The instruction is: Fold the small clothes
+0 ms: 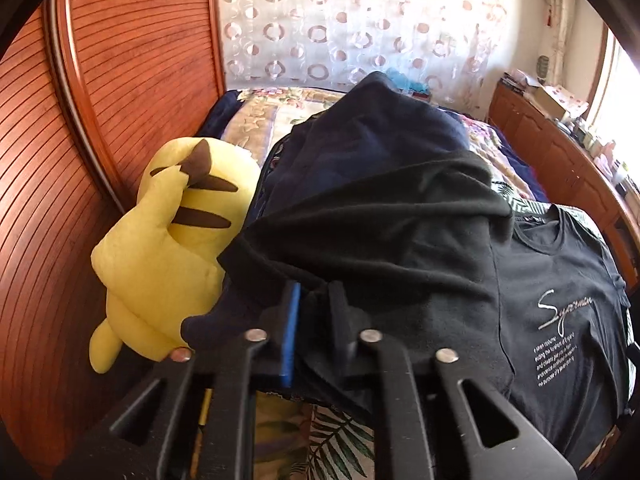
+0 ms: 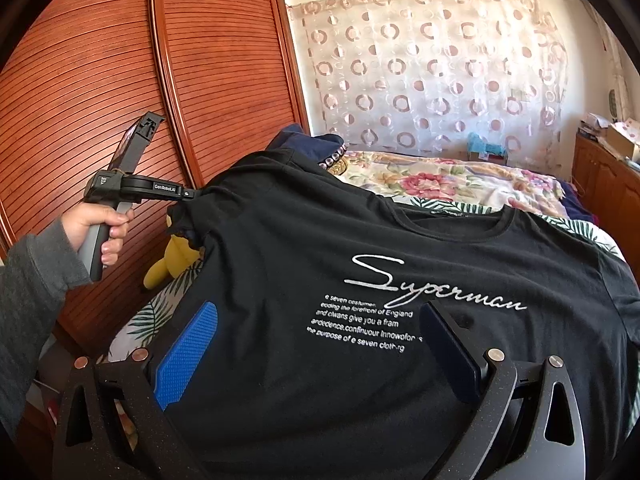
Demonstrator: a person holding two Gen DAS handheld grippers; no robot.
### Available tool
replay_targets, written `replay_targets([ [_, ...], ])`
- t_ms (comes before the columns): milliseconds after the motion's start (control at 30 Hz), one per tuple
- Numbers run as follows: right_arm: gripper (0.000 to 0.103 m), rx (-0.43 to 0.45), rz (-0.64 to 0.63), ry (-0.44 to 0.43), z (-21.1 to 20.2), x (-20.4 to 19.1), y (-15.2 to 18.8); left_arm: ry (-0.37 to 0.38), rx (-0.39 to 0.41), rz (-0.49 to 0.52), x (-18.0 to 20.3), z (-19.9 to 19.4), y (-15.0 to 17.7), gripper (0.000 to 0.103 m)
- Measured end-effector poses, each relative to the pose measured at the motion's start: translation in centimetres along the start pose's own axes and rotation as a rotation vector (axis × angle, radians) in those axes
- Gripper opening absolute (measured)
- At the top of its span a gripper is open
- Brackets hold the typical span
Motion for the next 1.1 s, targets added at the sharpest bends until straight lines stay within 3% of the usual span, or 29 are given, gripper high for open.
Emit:
replay_targets([
  [267, 0.101, 0.008, 0.030, 0.017, -0.3, 0.1, 0.1, -0.012, 0.105, 0.110, 2.5, -3.7, -0.9, 0.006],
  [467, 0.101, 0.013, 0.035, 0.030, -0.4, -0.3, 0.5, 0.072, 0.184, 0.240, 8.8, -8.1, -1.3, 0.006],
  [667, 0.101, 0.021, 0.066, 0.047, -1.0, -0.1, 1.1, 0.176, 0.178, 0.355, 16.4, -9.1, -0.6, 0.006],
  [867, 0.101, 0.018, 0.093, 0.080, -2.0, -0.1, 1.5, 0.250, 0.174, 0.377, 17.9, -9.1, 1.0, 0.007],
  [900, 0.101, 0.016, 0.094, 0.088, -2.1, -0.1, 1.4, 0.252, 0.176, 0.378, 17.8, -9.4, 1.2, 0.009],
  [967, 0.101, 0.014, 0.102, 0.100, -2.0, -0.4, 1.2, 0.256, 0.179, 0.373, 17.1, -9.7, 1.8, 0.029],
  [1100, 0.101, 0.016, 0.110, 0.114, -2.0, -1.0, 0.9, 0.262, 0.173, 0.364, 16.2, -9.5, 3.3, 0.052],
])
Point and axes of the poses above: each gripper's, at about its wrist camera, not at the fingertips, and z roughly the way its jaws point, x to its right, y to its underside, the point moved 3 cm from there along z, roughly the way its jaws point, and after that the axes turned 8 degrees about -z, right-handed, at the moved point
